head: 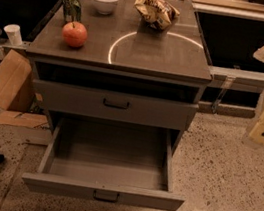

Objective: Close middle drawer

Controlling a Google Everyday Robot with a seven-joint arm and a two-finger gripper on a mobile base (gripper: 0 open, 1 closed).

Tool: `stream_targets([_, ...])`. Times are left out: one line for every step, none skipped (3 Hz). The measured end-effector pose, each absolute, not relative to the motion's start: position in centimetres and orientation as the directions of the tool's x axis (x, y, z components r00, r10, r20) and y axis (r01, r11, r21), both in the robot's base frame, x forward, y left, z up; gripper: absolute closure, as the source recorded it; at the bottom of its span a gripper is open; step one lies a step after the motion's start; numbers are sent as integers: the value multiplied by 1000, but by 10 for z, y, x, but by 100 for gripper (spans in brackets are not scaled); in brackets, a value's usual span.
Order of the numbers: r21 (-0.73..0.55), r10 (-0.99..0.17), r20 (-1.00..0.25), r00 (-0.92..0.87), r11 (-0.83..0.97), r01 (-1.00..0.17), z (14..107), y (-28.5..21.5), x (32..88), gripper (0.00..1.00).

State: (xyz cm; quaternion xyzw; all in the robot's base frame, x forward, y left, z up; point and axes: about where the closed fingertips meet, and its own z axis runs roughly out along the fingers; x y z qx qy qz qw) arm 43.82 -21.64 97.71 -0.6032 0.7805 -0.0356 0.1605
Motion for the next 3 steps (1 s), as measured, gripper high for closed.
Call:
stream_targets([-249, -953, -208, -221, 270, -930, 977, -216, 438, 0])
stream_targets([-225, -962, -209, -174, 220, -949, 946, -206, 445, 0])
stream_targets([-182, -967, -217, -136, 177, -967, 897, -192, 452, 0])
